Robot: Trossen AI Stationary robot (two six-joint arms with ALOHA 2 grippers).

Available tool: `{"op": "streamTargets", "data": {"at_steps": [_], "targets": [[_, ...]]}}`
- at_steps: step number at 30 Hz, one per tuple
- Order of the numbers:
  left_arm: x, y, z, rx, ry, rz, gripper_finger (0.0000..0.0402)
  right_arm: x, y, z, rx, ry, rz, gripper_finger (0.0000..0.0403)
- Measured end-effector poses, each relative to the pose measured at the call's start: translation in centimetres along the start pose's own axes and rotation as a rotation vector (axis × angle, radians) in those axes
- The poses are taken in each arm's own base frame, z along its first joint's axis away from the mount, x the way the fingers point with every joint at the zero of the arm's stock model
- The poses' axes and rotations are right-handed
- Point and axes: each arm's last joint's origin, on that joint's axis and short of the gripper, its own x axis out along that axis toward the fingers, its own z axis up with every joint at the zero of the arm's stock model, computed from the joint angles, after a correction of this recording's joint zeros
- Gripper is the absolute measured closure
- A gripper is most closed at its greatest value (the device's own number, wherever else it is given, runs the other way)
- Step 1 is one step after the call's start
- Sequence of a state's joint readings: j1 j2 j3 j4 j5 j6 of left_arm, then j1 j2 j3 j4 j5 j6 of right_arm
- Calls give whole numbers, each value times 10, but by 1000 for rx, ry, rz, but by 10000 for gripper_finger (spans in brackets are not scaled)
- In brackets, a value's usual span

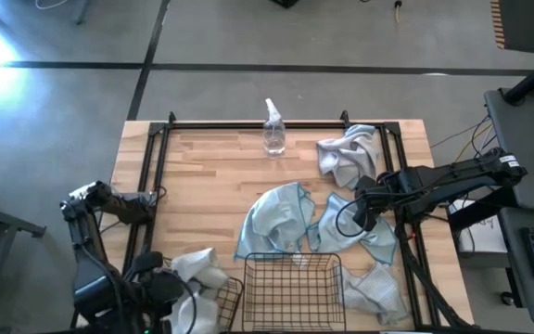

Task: Sort microfiber towel by color & place in baskets
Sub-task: Adjust the gray microfiber towel from the left black wire basket

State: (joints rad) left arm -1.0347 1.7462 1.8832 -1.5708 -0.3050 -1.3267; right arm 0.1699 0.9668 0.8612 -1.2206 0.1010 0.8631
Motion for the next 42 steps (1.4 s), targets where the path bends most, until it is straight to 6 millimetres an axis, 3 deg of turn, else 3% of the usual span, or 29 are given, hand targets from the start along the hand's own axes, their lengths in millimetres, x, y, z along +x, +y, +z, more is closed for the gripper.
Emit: {"op": "streamTargets", "data": {"at_steps": [9,23,31,42], "targets": [[36,24,16,28,10,158,281,0,0,0,-1,0,0,335],[49,69,39,-68,-9,214,281,0,0,0,-34,0,0,335],[64,71,50,-142,8,232,281,0,0,0,-37,0,-1,335],[69,69,53,-77,7,240,281,0,0,0,-37,0,-1,335]]}}
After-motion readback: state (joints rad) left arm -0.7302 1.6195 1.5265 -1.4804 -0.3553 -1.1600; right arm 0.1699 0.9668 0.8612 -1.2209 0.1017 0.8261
